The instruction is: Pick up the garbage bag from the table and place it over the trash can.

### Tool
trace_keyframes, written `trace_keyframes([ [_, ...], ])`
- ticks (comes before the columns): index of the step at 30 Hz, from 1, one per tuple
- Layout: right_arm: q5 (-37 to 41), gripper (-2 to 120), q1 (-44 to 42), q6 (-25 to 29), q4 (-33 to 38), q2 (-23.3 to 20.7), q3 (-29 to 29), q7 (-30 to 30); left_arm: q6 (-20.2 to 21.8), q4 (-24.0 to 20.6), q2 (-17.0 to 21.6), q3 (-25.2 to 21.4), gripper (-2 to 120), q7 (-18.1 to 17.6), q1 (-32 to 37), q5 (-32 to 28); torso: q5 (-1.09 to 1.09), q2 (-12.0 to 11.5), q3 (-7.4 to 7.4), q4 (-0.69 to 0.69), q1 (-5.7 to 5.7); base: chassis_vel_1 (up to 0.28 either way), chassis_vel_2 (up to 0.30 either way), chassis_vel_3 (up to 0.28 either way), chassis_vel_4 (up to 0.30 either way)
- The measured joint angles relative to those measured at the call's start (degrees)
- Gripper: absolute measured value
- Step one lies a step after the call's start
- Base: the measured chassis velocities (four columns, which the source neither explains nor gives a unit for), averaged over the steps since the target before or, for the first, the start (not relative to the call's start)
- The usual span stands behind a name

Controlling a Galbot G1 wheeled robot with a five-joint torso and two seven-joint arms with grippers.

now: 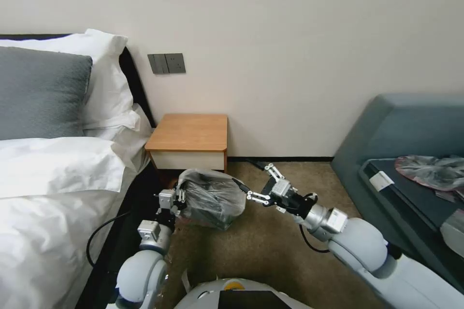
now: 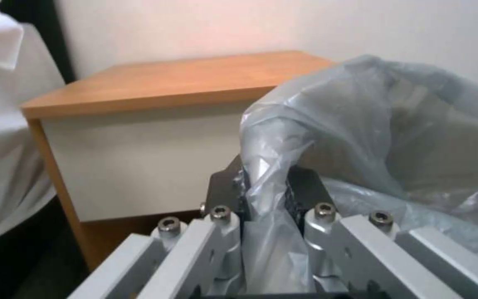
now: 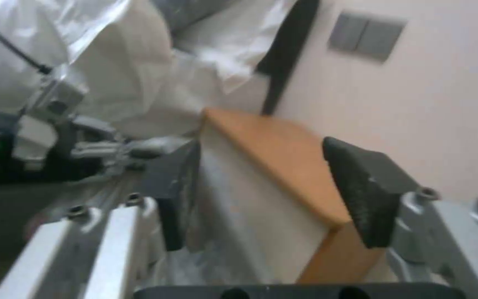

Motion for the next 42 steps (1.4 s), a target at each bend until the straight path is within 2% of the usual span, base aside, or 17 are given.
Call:
trace_keyframes([
  [2, 0.85, 55, 0.78, -0.93, -0.13, -0.35, -1.01, 0.02, -0.28, 0.13, -0.03, 0.04, 8, 0.12, 0.0, 0.23, 0.0, 0.0, 0.0, 0.01, 0.0, 0.0, 0.0, 0.0, 0.0],
  [3, 3.88, 47, 4.32, -4.01, -0.91, -1.47, -5.18, 0.54, -1.31, 0.56, -0.17, 0.2, 8, 0.55, -0.01, 1.05, 0.0, 0.0, 0.0, 0.01, 0.0, 0.0, 0.0, 0.0, 0.0],
  [6, 6.46, 34, 10.46, -7.36, -3.26, -2.09, -12.05, 2.02, -2.01, 0.92, -0.4, 0.63, 8, 0.8, -0.13, 1.38, 0.0, 0.0, 0.0, 0.01, 0.0, 0.0, 0.0, 0.0, 0.0],
  [7, 6.46, 34, 10.46, -7.36, -3.26, -2.09, -12.05, 2.02, -2.01, 0.92, -0.4, 0.63, 8, 0.8, -0.13, 1.38, 0.0, 0.0, 0.0, 0.01, 0.0, 0.0, 0.0, 0.0, 0.0],
  [9, 6.87, 25, 14.44, -8.68, -5.65, -1.73, -16.62, 2.58, -2.29, 1.06, -0.59, 0.88, 8, 1.01, -0.23, 1.44, 0.0, 0.0, 0.0, 0.01, 0.0, 0.0, 0.0, 0.0, 0.0],
  [11, 7.64, 14, 20.38, -11.51, -9.98, -0.12, -23.95, 3.73, -2.65, 1.39, -0.84, 1.12, 8, 1.26, -0.25, 1.98, 0.0, 0.0, 0.0, 0.0, 0.0, 0.0, 0.0, 0.0, 0.0],
  [12, 7.64, 14, 20.38, -11.51, -9.98, -0.12, -23.95, 3.73, -2.65, 1.39, -0.84, 1.12, 8, 1.26, -0.25, 1.98, 0.0, 0.0, 0.0, 0.0, 0.0, 0.0, 0.0, 0.0, 0.0],
  [15, 7.77, 1, 25.87, -13.19, -13.97, 1.41, -29.45, 4.2, -3.53, 1.84, -0.9, 1.14, 8, 1.67, -0.13, 2.85, 0.01, -0.01, 0.0, 0.01, 0.0, 0.0, 0.0, 0.0, 0.0],
  [20, 9.4, 0, 32.52, -15.34, -16.71, 2.82, -34.73, 5.64, -4.27, 2.14, -1.01, 1.31, 8, 2.18, -0.12, 3.79, -0.01, 0.0, 0.0, 0.0, 0.0, 0.0, 0.0, 0.0, 0.0],
  [23, 11.18, 0, 38.04, -17.23, -18.96, 4.28, -40.39, 7.58, -5.42, 2.71, -1.22, 1.61, 8, 2.83, -0.14, 5.5, -0.01, 0.0, 0.0, 0.01, 0.0, 0.0, 0.0, 0.0, 0.0],
  [28, 11.62, 0, 42.07, -18.14, -22.0, 6.06, -45.92, 8.36, -6.32, 2.93, -1.36, 1.83, 8, 3.36, -0.05, 6.75, -0.01, 0.0, 0.0, -0.01, 0.0, 0.0, 0.0, 0.0, 0.0],
  [32, 11.23, 0, 45.42, -18.79, -25.82, 9.26, -50.65, 8.54, -7.09, 2.88, -1.57, 1.83, 8, 3.67, 0.29, 8.39, 0.0, 0.0, 0.0, 0.01, 0.0, 0.0, 0.0, 0.0, 0.0],
  [42, 7.79, 0, 47.72, -18.53, -33.01, 13.9, -54.2, 7.8, -7.48, 1.51, -1.73, 2.63, 8, 3.81, 1.19, 9.2, 0.0, 0.0, 0.0, 0.01, 0.0, 0.0, 0.0, 0.0, 0.0],
])
